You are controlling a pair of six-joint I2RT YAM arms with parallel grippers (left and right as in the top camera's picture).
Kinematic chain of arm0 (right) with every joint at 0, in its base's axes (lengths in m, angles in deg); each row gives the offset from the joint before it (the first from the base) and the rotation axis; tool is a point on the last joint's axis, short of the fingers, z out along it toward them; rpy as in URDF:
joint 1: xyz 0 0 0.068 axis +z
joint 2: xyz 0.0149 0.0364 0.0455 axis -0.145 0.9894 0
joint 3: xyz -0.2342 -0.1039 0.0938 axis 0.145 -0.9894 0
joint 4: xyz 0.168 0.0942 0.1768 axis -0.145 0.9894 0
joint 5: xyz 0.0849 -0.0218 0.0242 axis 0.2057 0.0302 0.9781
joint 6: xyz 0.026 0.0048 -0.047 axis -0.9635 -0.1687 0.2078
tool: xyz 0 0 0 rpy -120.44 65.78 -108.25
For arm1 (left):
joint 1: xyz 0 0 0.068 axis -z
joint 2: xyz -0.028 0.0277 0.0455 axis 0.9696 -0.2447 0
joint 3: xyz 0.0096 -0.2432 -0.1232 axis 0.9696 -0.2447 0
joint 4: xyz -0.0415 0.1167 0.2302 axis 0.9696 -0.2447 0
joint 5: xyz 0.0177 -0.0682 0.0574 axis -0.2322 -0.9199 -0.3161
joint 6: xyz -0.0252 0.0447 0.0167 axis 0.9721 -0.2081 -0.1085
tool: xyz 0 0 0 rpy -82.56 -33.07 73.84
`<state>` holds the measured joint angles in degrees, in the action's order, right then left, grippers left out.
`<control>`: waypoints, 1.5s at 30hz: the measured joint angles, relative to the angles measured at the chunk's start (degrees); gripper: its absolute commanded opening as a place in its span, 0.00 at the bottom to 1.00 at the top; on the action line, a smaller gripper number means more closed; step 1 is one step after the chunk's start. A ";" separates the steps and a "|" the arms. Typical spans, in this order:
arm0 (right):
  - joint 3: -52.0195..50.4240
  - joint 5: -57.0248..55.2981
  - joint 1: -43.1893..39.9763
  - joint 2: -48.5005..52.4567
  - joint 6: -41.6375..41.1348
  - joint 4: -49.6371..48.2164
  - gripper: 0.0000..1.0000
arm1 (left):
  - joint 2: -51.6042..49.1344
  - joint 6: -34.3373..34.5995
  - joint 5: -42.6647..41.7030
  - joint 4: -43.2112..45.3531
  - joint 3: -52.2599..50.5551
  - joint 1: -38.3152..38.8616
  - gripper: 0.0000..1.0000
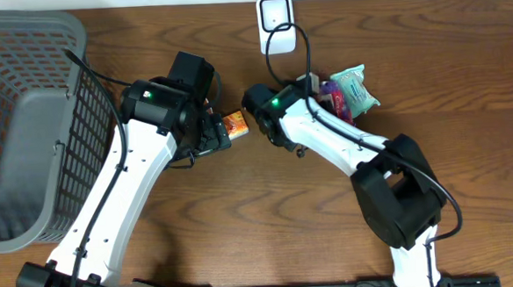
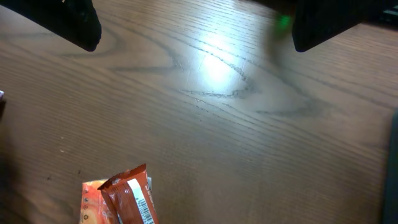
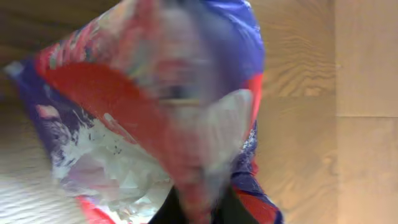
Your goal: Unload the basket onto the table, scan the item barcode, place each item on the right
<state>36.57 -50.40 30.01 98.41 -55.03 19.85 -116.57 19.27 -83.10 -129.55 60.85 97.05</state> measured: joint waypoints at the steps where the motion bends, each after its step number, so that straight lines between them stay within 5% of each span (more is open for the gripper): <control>1: 0.24 1.31 0.15 -0.15 0.11 -0.70 0.27 | 0.00 0.00 0.00 0.00 0.00 0.00 0.98; 3: 1.53 5.44 0.15 -0.22 0.46 -1.20 0.48 | 0.00 0.00 0.00 0.00 0.00 0.00 0.98; 13: 23.08 35.39 -7.87 -0.22 10.19 10.08 0.55 | 0.00 0.00 0.02 0.02 -0.02 0.00 0.98; 17: 30.95 47.19 -15.30 -0.24 15.47 14.93 0.50 | 0.00 -0.02 0.00 0.00 -0.02 0.00 0.98; 21: 31.93 52.54 -21.92 -0.24 18.16 17.79 0.24 | 0.00 0.00 0.00 0.00 -0.02 0.00 0.98; 33: 12.02 61.55 -26.64 -0.22 21.55 6.62 0.24 | 0.00 0.00 -0.02 -0.02 -0.02 0.00 0.98; 39: 10.43 70.77 -22.23 -0.22 23.67 4.13 0.40 | 0.00 0.00 0.00 -0.02 -0.02 0.00 0.98; 45: 14.43 72.19 -20.20 -0.22 23.12 5.99 0.74 | 0.00 0.00 0.00 0.00 -0.02 0.00 0.98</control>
<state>51.00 21.80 9.81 98.19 -31.90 25.84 -116.57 19.27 -83.10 -129.55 60.83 97.05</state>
